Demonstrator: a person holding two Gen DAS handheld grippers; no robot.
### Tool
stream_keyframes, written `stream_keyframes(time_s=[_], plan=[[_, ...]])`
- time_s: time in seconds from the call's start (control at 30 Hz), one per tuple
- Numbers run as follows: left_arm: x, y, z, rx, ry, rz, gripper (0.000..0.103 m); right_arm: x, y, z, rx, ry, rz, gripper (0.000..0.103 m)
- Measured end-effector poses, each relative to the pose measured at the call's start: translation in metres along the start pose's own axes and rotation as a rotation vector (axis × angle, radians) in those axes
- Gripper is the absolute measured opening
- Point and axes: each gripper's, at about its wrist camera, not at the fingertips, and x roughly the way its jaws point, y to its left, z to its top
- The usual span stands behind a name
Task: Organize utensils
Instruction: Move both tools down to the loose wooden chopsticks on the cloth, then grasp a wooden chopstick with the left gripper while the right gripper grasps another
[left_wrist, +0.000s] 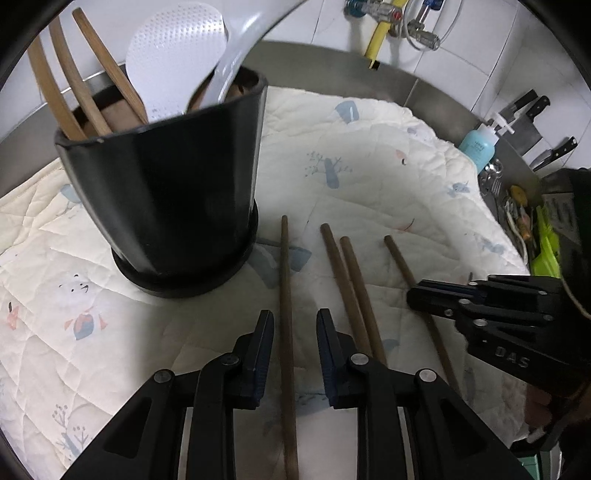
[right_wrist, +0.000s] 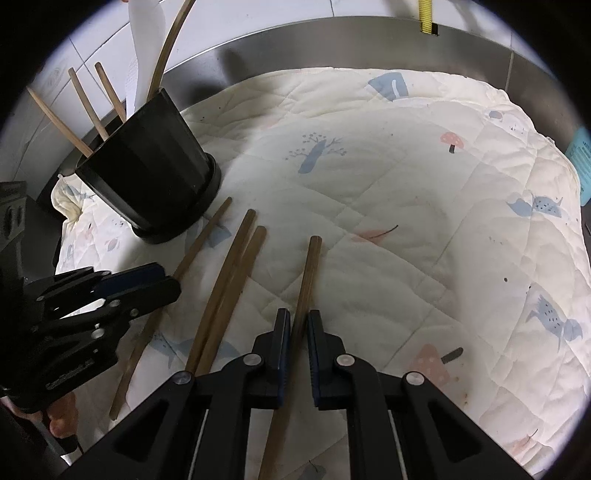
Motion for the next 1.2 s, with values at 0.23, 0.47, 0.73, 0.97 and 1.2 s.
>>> stream_keyframes(time_s=[0.23, 0.47, 0.73, 0.97, 1.2], plan=[[0.013, -0.002, 0.005, 0.017, 0.013, 0.028, 0.016, 0.004, -0.001, 0.004, -0.005, 0.015, 0.009, 0.012], [0.016, -0.008, 0.008, 0.045, 0.014, 0.056, 0.007, 0.007, 0.000, 0.006, -0.013, 0.019, 0.000, 0.012], [0.001, -0.004, 0.001, 0.022, -0.042, 0.035, 0.006, -0.004, -0.001, -0.002, -0.014, -0.029, 0.032, 0.011], [-0.045, -0.001, -0.003, -0.031, -0.156, -0.002, 0.006, -0.033, 0.001, -0.005, -0.036, -0.101, 0.069, 0.010], [-0.106, -0.002, -0.007, -0.060, -0.291, -0.016, 0.006, -0.067, 0.012, -0.006, -0.056, -0.185, 0.130, 0.010]])
